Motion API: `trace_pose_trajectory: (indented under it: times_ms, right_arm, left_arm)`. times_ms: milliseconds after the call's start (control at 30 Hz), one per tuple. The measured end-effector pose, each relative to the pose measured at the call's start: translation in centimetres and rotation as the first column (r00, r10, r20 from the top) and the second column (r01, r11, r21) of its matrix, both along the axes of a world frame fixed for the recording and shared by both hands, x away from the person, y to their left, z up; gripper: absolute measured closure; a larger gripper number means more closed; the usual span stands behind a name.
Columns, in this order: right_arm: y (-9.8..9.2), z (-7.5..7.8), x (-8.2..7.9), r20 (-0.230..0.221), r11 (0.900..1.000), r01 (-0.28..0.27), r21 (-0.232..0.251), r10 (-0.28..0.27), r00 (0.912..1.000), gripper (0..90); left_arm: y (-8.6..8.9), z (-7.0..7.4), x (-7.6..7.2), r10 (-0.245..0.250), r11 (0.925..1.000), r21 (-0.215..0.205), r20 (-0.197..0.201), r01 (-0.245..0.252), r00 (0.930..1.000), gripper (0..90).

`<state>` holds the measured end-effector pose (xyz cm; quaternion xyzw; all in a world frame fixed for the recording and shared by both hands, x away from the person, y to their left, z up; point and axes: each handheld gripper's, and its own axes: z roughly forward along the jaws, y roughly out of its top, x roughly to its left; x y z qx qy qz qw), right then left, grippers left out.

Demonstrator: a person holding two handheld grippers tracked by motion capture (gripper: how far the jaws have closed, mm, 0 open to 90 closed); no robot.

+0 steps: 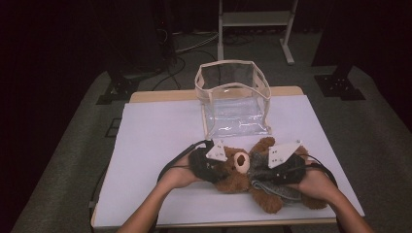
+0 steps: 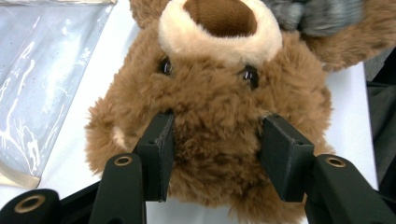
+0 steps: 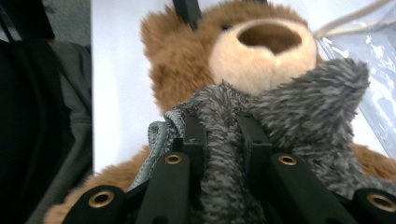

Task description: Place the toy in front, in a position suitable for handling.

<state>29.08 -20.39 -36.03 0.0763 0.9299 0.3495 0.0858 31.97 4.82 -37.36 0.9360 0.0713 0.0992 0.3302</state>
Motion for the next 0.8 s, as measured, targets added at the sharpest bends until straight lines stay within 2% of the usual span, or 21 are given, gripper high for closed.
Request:
trace_pose_trajectory:
  times_ms: [100,200,300,433,533,600,667,800]
  right_arm:
    - [1.1,0.6,-0.2,0.003,0.999,-0.034,0.005,0.034,0.9994,75.7]
    - [1.7,0.3,-0.1,-0.009,0.998,-0.052,-0.034,0.051,0.9986,75.6]
    - [1.3,-0.4,-0.4,-0.022,0.996,-0.047,-0.078,0.045,0.9987,75.7]
    - [-0.3,-1.2,-1.8,-0.034,0.993,-0.040,-0.108,0.037,0.9987,75.7]
    - [-0.7,-1.0,-2.5,-0.031,0.993,-0.034,-0.114,0.030,0.9991,75.7]
    - [-0.1,-0.5,-2.8,-0.024,0.995,-0.035,-0.092,0.033,0.9992,75.7]
    - [1.0,-0.2,-2.8,-0.005,0.995,-0.059,-0.079,0.059,0.9982,75.7]
    - [1.8,-1.1,-2.7,-0.010,0.990,-0.083,-0.110,0.083,0.9965,75.7]
  left_arm:
    - [-0.1,0.0,0.2,0.006,1.0000,0.005,-0.003,-0.006,1.0000,47.9]
    - [0.0,0.0,0.3,0.011,0.9999,0.005,-0.005,-0.011,0.9999,47.7]
    - [-0.1,0.0,0.4,0.005,1.0000,0.004,-0.004,-0.005,1.0000,47.6]
    - [-0.3,0.2,0.3,0.007,0.9999,0.011,0.004,-0.007,1.0000,47.4]
    - [-0.7,0.3,0.5,0.014,0.9995,0.027,0.009,-0.014,0.9999,47.4]
    - [-0.8,0.3,0.6,0.023,0.9993,0.030,0.007,-0.023,0.9997,47.4]
    - [-0.8,0.4,0.7,0.025,0.9992,0.030,0.005,-0.026,0.9997,47.4]
    - [-0.5,0.3,1.0,0.019,0.9995,0.025,-0.010,-0.019,0.9998,47.3]
